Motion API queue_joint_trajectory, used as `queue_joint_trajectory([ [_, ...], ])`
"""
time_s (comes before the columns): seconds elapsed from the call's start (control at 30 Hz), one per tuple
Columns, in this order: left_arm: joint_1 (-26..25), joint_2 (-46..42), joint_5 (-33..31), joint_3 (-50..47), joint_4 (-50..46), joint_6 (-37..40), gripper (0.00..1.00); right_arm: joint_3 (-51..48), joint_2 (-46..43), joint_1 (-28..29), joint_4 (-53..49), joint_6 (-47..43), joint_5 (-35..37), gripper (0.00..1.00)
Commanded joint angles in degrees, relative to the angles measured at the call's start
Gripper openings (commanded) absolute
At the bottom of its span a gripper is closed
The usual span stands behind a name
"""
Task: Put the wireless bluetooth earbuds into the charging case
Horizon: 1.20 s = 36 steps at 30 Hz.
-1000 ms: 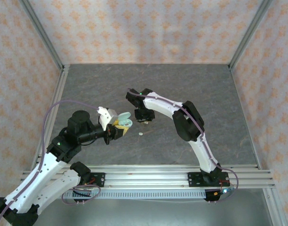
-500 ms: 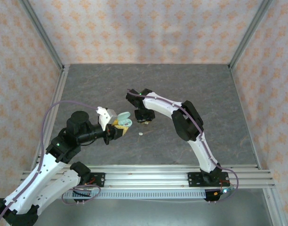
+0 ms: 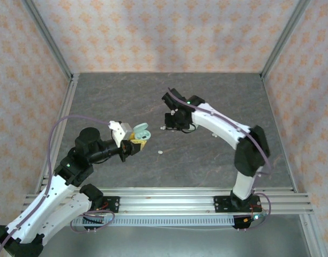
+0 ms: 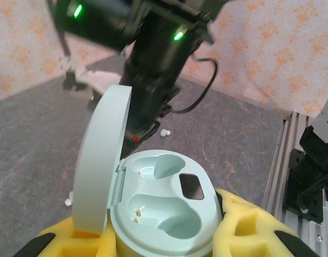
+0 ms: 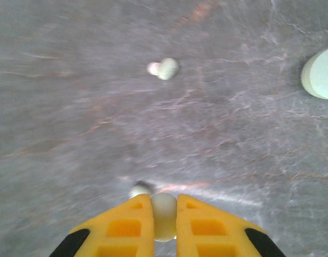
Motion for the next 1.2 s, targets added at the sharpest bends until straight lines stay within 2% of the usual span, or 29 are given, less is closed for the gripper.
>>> queue_joint_trajectory([
  [0.0,0.3,0.5,-0.4,0.3,2.5,3.9,0.0,-4.1,-8.7,0.2,4.7,2.2,-3.6,0.13],
  [0.2,0.3,-0.2,-1.5,0.1,2.1,6.8,0.0,-12.3,-23.5,0.3,16.8,7.1,-11.9,0.09],
  [0.4,0.3,-0.1,-2.7,-1.2,5.6,5.9,0.0,-14.1,-30.4,4.3,24.8,9.0,-15.4,0.08],
  [0.7,0.2,1.8,-1.5,-0.3,8.0,2.7,0.0,-11.8,-28.0,13.5,31.7,6.2,-17.2,0.08],
  [1.17,0.3,2.8,-0.3,-0.1,9.6,0.3,0.0,-11.5,-24.2,14.3,33.3,2.3,-17.9,0.08],
])
